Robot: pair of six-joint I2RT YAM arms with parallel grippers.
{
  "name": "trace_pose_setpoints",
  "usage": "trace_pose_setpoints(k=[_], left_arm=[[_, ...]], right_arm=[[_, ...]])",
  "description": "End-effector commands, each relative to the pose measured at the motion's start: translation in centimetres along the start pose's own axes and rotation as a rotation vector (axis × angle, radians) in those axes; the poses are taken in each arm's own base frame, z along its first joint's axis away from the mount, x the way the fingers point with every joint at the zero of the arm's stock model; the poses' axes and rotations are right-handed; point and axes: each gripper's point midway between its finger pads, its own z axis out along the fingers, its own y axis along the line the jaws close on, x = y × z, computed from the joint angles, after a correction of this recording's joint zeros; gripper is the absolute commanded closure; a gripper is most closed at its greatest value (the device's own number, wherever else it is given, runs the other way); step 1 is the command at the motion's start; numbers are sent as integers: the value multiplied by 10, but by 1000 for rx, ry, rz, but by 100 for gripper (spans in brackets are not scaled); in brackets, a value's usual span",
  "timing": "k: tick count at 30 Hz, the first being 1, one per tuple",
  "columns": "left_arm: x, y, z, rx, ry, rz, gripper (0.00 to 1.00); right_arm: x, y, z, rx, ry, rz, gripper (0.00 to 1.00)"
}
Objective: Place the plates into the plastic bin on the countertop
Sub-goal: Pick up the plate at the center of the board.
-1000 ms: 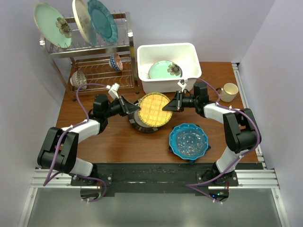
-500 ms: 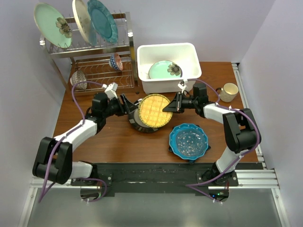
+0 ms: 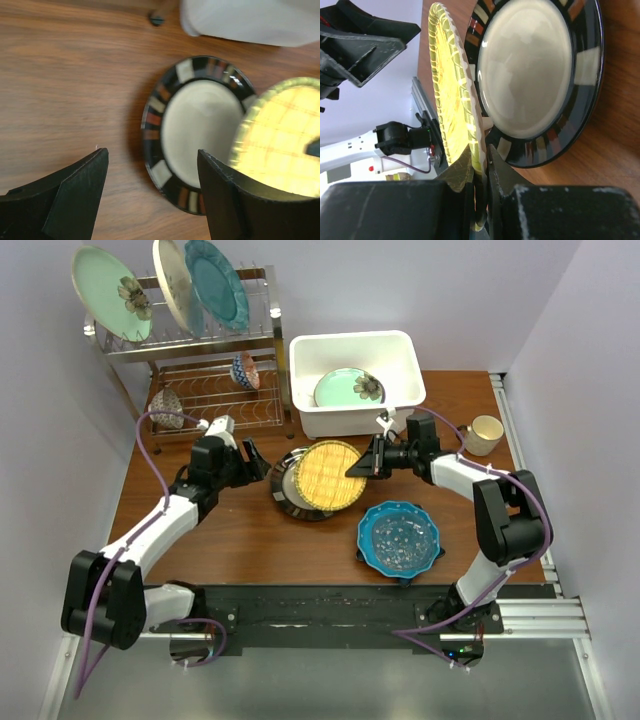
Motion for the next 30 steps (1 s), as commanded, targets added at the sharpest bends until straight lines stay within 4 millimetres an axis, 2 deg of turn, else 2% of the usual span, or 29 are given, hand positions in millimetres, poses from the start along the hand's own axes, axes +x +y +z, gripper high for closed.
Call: trace_pose_setpoints(k=[1, 6, 18, 22, 30], left_arm=[[-22, 20, -10, -146, -63, 57, 23], [-21, 21, -13, -141, -82, 49, 23], [-2, 23, -2, -118, -26, 43, 23], [-2, 24, 0, -118, -26, 44, 23], [4, 22, 4, -95, -1, 47, 23]], right_arm=[[-30, 41, -14, -37, -61, -136, 100], [-38, 50, -17, -37, -72, -148, 100], [-69, 79, -20, -61, -106, -185, 100], [-91, 94, -22, -72, -132, -215, 100], [-125, 106, -22, -74, -182, -225, 100]])
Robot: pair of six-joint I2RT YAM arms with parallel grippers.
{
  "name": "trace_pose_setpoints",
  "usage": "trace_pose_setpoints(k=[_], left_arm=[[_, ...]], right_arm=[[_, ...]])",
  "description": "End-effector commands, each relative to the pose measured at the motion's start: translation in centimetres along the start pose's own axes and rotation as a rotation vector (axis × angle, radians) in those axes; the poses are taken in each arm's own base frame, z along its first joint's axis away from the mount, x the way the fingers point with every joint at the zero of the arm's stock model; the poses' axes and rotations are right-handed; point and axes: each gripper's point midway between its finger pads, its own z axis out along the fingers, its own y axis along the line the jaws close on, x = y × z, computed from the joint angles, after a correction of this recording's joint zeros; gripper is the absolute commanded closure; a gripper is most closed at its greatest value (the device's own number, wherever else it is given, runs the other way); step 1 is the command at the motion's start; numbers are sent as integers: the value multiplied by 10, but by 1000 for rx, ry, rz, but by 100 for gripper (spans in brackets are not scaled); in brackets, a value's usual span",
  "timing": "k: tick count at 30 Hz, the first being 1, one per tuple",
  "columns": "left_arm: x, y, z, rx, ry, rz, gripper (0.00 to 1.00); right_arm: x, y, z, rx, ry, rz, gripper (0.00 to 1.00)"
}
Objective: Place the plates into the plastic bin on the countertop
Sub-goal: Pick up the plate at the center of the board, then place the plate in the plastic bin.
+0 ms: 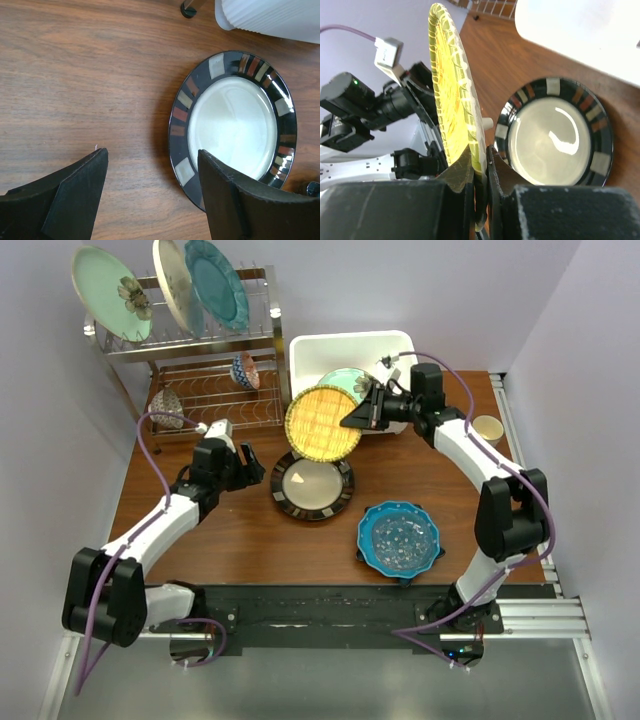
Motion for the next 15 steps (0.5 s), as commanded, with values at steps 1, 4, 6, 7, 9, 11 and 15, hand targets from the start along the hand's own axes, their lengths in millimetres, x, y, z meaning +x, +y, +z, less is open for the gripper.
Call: trace_pose_setpoints(k=[1, 4, 6, 7, 9, 11, 15], left_arm=[[-3, -6, 3, 37, -21, 25, 23], [-3, -6, 4, 37, -18, 28, 23], [-2, -6, 5, 41, -16, 30, 23], [-2, -6, 5, 44, -15, 28, 23], [0, -8, 5, 57, -10, 25, 23], [2, -10, 6, 69, -2, 23, 23], [1, -13, 8, 87, -13, 19, 23]], right_arm=[[-33, 14, -3, -16, -60, -23, 100], [-47, 12, -3, -26, -83, -11, 100], [-56, 10, -4, -40, -99, 22, 100], [-62, 12, -4, -53, -115, 16, 100], [-72, 10, -4, -69, -137, 35, 100], [-79, 8, -5, -67, -149, 47, 100], [-96, 1, -6, -48, -188, 63, 100]])
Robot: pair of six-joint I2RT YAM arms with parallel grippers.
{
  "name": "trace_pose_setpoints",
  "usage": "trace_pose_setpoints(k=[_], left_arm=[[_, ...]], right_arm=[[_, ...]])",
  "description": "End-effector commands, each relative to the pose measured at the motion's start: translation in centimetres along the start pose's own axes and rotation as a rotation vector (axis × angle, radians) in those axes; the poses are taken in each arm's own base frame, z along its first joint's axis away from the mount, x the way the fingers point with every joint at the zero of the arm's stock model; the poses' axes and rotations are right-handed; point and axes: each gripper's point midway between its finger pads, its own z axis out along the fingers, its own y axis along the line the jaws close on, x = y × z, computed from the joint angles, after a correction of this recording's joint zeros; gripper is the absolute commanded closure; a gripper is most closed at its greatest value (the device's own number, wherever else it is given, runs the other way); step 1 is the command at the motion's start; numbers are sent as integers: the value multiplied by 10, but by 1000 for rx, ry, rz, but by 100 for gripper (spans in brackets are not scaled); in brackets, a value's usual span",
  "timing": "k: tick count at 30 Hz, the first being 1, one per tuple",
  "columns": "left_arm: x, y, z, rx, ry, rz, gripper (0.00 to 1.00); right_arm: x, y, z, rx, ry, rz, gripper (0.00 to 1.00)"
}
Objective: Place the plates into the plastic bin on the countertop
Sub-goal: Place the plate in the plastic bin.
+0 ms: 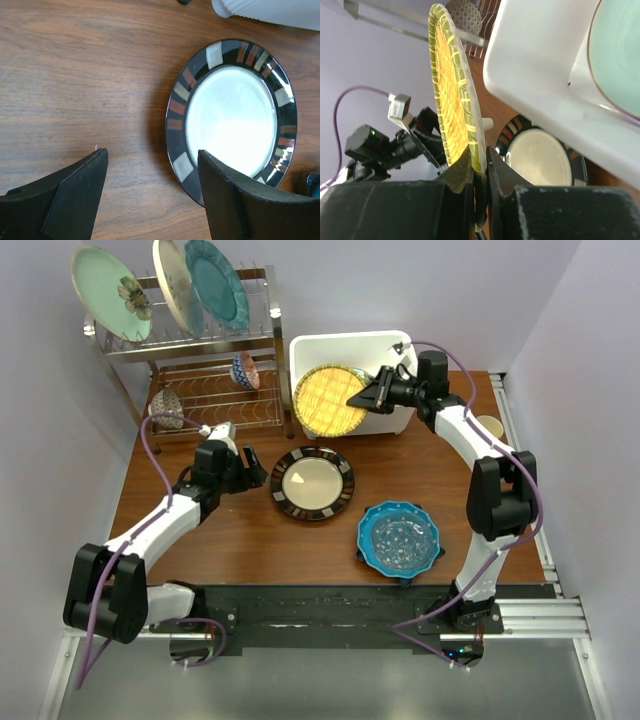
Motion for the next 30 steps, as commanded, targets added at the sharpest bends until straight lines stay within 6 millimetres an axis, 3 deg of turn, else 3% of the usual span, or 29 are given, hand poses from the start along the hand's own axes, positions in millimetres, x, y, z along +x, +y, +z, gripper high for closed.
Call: trace_pose_setpoints(k=[1, 17, 30], left_arm=[[-9, -11, 5, 59, -42, 16, 23], [4, -18, 10, 118, -4, -7, 23], [15, -20, 8, 145, 18, -22, 23]], right_arm=[[-43, 34, -7, -62, -102, -50, 100], [-92, 20, 3, -8, -200, -15, 100], [-120, -9, 11, 55, -257, 37, 100]])
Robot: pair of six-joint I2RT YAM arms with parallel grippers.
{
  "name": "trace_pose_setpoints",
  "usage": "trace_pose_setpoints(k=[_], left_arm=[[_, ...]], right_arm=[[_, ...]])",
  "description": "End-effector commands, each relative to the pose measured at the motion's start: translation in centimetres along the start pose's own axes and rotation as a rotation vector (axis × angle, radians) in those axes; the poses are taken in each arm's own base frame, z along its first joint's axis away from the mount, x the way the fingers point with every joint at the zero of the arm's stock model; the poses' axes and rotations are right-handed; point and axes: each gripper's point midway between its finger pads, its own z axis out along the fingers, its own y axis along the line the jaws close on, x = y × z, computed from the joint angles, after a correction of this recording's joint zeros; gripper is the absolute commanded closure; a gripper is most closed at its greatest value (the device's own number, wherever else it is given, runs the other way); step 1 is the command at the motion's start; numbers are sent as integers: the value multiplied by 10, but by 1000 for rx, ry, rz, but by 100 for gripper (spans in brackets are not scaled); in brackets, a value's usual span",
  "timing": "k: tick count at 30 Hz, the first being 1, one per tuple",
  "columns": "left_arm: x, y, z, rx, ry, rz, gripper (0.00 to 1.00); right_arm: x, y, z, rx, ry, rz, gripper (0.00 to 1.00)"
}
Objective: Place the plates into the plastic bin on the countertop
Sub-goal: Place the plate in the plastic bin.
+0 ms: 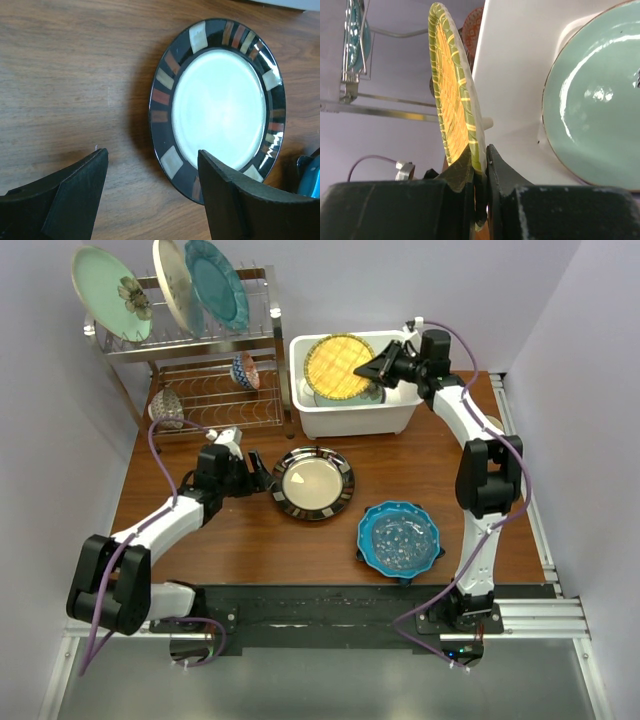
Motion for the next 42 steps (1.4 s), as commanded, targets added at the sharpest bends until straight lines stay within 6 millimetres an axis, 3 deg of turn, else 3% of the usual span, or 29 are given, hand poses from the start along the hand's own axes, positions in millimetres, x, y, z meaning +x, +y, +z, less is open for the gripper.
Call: trace_pose_setpoints(k=[1, 11, 29, 42], left_arm=[[-2, -9, -1, 48, -25, -11, 23], [7, -7, -2, 55, -9, -19, 23], [14, -4, -4, 51, 4, -20, 23], [7, -7, -8, 52, 0, -8, 23]], right_arm=[[-32, 27, -3, -32, -79, -28, 100], [-41, -6, 10, 66, -119, -28, 100], [-33, -49, 15, 194, -111, -46, 100], [-17, -78, 18, 256, -72, -34, 93]])
